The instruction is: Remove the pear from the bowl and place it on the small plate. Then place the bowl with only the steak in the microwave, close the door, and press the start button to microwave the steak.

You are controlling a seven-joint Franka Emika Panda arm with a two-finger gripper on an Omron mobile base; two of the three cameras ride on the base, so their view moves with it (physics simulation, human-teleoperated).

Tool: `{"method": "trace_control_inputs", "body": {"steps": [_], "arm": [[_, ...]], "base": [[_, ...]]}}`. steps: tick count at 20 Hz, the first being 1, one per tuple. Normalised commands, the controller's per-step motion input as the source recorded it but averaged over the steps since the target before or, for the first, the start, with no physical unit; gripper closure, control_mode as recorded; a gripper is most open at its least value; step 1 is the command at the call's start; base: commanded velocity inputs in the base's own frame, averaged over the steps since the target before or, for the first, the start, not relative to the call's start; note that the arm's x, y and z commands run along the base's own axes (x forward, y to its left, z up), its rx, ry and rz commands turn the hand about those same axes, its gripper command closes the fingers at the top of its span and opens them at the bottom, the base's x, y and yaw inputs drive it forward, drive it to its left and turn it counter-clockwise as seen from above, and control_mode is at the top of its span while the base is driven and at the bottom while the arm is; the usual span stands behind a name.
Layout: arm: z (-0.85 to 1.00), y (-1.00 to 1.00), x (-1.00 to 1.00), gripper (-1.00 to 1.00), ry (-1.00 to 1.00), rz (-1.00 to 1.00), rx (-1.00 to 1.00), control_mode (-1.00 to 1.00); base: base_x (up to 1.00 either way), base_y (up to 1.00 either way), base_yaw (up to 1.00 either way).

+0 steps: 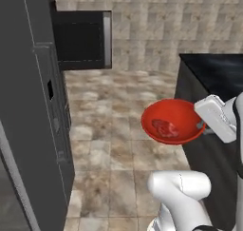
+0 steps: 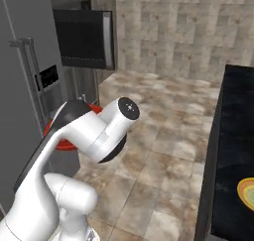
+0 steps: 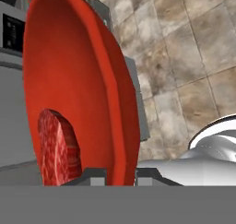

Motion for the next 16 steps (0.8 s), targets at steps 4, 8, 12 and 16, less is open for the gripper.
{"method": "trace_control_inputs", "body": {"steps": [4,8,12,16], "arm": [[0.00,0.00,0.00,1.00,0.00,0.00,0.00,1.00],[0.00,0.00,0.00,1.00,0.00,0.00,0.00,1.00],[0.00,0.00,0.00,1.00,0.00,0.00,0.00,1.00],[0.00,0.00,0.00,1.00,0.00,0.00,0.00,1.00]], "base": [[1.00,0.06,-0.35],[1.00,0.00,-0.28],[1.00,-0.02,-0.15],[1.00,-0.19,0.00]]}}
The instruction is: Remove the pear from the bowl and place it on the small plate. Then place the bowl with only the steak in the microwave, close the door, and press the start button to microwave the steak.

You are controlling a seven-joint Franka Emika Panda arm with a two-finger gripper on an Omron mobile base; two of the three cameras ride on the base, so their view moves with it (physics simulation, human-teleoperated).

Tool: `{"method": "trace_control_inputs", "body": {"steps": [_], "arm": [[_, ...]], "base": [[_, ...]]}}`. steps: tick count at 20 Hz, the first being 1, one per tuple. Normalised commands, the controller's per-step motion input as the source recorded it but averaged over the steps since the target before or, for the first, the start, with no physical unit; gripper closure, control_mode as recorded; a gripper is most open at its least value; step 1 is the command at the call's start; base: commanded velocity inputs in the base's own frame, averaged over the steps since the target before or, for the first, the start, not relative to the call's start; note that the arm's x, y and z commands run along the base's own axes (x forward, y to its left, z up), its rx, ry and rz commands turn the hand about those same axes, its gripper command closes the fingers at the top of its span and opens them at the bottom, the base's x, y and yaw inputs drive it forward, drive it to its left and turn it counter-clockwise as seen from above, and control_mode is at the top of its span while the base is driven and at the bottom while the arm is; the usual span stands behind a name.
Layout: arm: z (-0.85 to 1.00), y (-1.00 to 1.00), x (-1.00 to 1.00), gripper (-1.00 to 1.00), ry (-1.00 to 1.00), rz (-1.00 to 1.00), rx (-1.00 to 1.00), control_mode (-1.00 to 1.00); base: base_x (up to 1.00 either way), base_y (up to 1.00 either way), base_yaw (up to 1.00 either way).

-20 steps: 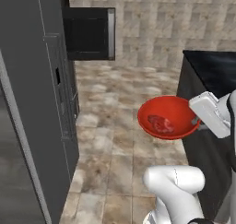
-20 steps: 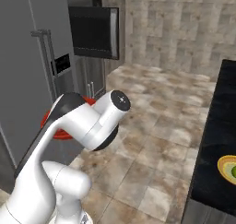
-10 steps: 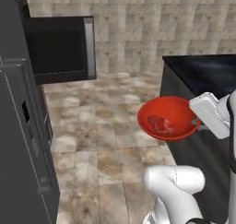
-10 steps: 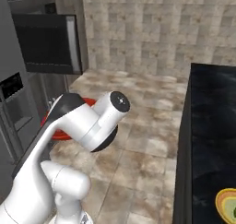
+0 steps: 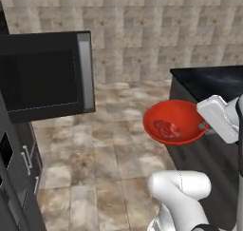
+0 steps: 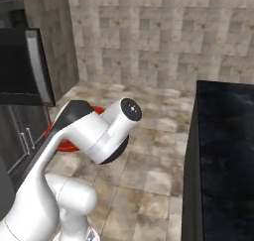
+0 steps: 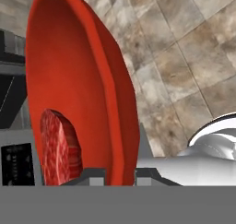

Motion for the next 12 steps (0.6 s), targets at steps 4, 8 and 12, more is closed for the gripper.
{"method": "trace_control_inputs", "body": {"steps": [4,8,12], "arm": [[0.00,0.00,0.00,1.00,0.00,0.00,0.00,1.00],[0.00,0.00,0.00,1.00,0.00,0.00,0.00,1.00],[0.00,0.00,0.00,1.00,0.00,0.00,0.00,1.00]], "base": [[1.00,-0.01,0.06],[1.00,-0.11,0.17],[1.00,-0.41,0.26]]}}
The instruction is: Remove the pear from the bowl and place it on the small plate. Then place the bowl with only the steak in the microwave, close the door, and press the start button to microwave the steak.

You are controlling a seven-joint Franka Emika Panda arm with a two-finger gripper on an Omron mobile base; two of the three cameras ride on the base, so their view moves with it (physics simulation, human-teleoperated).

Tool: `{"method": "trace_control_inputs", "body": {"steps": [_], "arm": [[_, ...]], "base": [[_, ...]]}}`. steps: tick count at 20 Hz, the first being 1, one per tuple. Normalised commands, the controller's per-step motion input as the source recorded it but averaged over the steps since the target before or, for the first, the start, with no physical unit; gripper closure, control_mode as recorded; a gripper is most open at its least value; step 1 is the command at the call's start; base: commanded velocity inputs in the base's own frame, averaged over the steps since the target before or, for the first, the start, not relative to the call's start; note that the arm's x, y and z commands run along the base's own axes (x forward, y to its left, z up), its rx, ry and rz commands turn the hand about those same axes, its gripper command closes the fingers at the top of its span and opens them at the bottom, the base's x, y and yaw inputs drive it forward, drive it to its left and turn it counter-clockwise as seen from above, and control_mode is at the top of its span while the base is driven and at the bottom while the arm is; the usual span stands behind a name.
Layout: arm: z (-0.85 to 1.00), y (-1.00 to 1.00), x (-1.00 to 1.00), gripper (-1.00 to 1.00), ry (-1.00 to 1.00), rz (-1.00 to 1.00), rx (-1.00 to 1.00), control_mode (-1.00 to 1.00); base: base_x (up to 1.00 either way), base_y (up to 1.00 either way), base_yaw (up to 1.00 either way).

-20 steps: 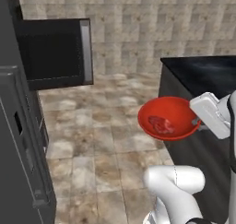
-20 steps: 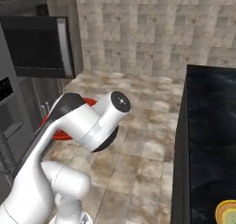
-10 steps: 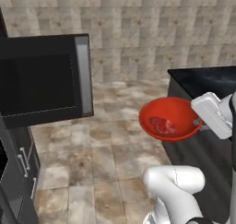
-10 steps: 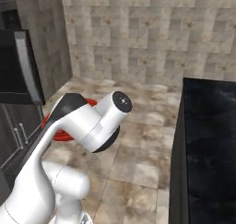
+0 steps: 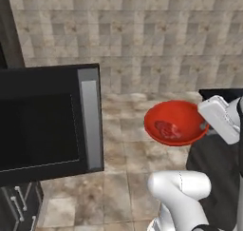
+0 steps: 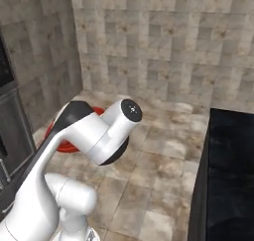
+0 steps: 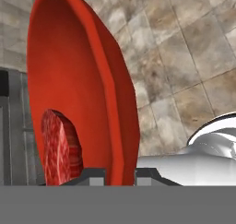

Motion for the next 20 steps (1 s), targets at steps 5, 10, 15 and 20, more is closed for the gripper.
{"method": "trace_control_inputs", "body": {"steps": [5,10,15,20], "arm": [[0.00,0.00,0.00,1.00,0.00,0.00,0.00,1.00],[0.00,0.00,0.00,1.00,0.00,0.00,0.00,1.00],[0.00,0.00,0.00,1.00,0.00,0.00,0.00,1.00],[0.00,0.00,0.00,1.00,0.00,0.00,0.00,1.00]], "base": [[1.00,-0.22,0.39],[1.00,-0.11,0.48],[0.99,-0.03,0.57],[0.21,0.08,0.68]]}}
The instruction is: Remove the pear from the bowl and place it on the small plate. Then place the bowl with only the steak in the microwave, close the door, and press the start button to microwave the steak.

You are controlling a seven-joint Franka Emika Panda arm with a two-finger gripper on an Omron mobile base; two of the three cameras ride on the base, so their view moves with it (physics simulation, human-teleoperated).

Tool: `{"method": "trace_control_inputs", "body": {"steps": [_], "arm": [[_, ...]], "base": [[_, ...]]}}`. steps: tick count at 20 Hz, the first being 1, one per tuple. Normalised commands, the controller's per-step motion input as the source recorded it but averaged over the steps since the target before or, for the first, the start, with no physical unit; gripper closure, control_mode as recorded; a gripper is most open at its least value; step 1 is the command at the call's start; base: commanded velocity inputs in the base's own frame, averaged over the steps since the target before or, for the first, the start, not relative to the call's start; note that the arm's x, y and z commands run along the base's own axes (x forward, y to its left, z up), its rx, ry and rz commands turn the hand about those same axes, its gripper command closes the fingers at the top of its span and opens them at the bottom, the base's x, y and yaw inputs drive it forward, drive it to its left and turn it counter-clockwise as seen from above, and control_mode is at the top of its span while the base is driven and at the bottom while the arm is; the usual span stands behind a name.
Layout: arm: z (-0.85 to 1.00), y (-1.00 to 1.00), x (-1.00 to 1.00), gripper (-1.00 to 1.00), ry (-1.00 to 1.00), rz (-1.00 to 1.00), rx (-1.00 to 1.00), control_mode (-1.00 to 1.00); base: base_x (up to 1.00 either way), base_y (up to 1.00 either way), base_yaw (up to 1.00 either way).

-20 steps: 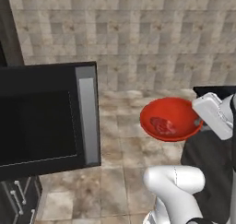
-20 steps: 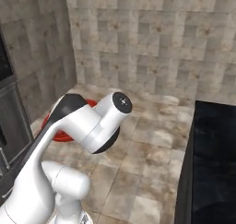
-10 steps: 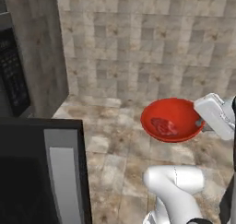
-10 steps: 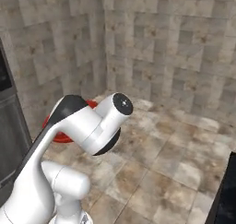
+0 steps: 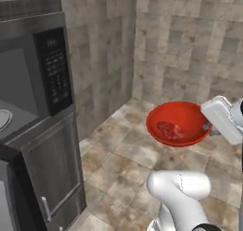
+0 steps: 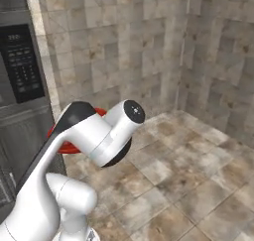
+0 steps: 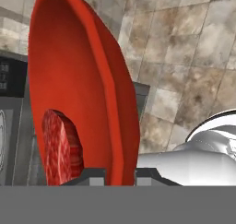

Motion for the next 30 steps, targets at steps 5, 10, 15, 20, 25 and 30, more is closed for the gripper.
{"method": "trace_control_inputs", "body": {"steps": [5,10,15,20,25,30], "arm": [[0.00,0.00,0.00,1.00,0.00,0.00,0.00,1.00],[0.00,0.00,0.00,1.00,0.00,0.00,0.00,1.00],[0.00,0.00,0.00,1.00,0.00,0.00,0.00,1.00],[0.00,0.00,0.00,1.00,0.00,0.00,0.00,1.00],[0.00,0.00,0.00,1.00,0.00,0.00,0.00,1.00],[0.00,0.00,0.00,1.00,0.00,0.00,0.00,1.00]], "base": [[0.05,0.14,0.74],[0.20,0.13,0.71],[0.10,0.26,0.64],[0.27,0.27,0.35],[0.41,0.20,0.29],[0.47,0.12,0.26]]}}
